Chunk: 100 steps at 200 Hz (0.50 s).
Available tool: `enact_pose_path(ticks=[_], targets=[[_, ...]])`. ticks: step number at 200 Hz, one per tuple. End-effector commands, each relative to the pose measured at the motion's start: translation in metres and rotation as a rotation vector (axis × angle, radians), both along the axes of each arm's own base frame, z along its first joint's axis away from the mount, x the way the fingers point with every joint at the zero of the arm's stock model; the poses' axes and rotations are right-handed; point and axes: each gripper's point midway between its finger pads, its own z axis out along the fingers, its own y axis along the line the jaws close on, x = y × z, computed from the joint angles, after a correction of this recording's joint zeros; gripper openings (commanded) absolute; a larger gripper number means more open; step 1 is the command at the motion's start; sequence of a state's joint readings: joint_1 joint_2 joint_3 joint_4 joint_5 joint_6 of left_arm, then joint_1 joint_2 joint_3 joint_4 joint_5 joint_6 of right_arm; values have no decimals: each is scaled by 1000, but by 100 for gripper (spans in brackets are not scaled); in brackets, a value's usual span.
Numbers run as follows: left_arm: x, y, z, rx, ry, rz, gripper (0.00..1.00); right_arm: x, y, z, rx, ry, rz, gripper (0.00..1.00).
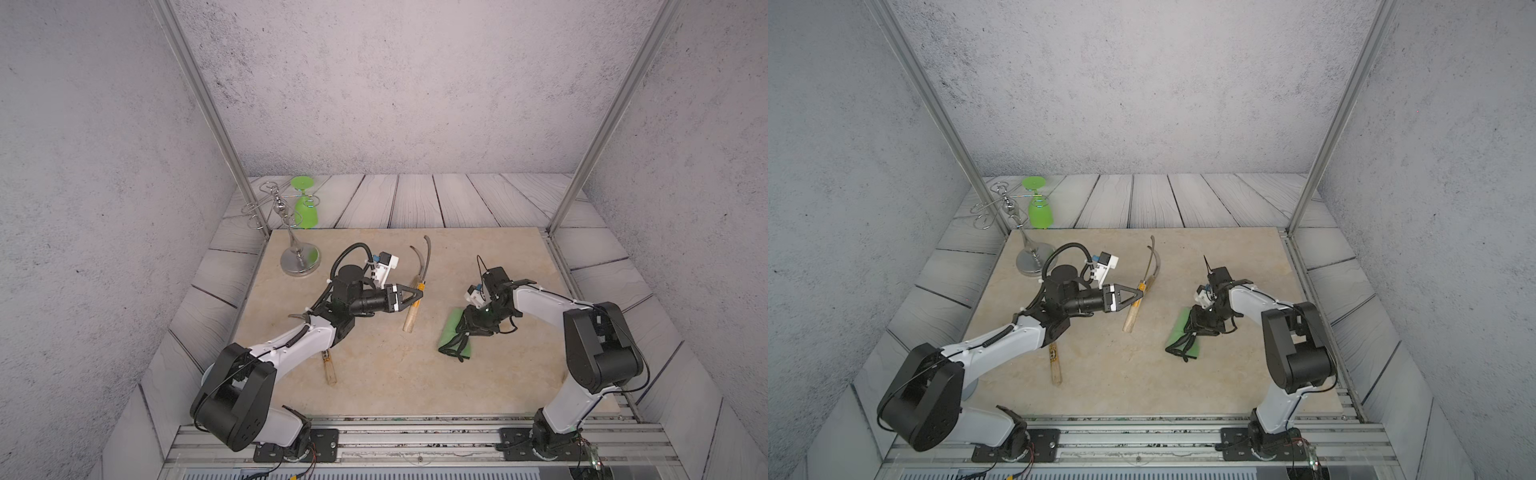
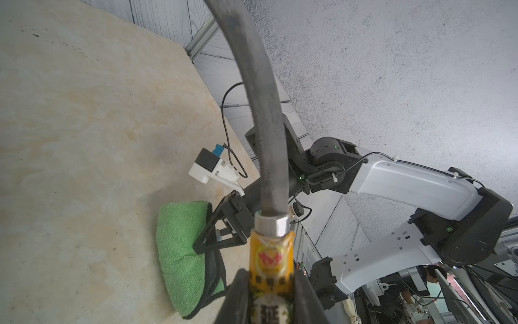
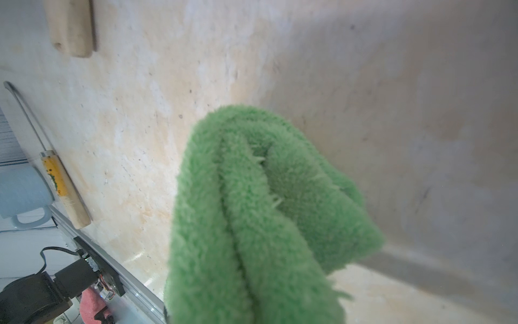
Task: Wipe small sickles with rags
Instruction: Place the rag at the center of the board.
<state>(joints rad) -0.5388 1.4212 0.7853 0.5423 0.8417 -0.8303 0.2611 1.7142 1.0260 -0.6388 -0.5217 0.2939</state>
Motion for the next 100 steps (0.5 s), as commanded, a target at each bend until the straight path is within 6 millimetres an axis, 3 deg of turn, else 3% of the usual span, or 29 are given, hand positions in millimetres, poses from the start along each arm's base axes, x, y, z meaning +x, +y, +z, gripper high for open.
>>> enact_pose_path(ticks=[1, 100], targets=[[1, 3, 11, -26, -48, 4, 0, 3, -7, 3, -39, 0, -3, 49], [3, 1, 13, -40, -39, -2, 0, -1, -16, 49, -67, -92, -26, 56]])
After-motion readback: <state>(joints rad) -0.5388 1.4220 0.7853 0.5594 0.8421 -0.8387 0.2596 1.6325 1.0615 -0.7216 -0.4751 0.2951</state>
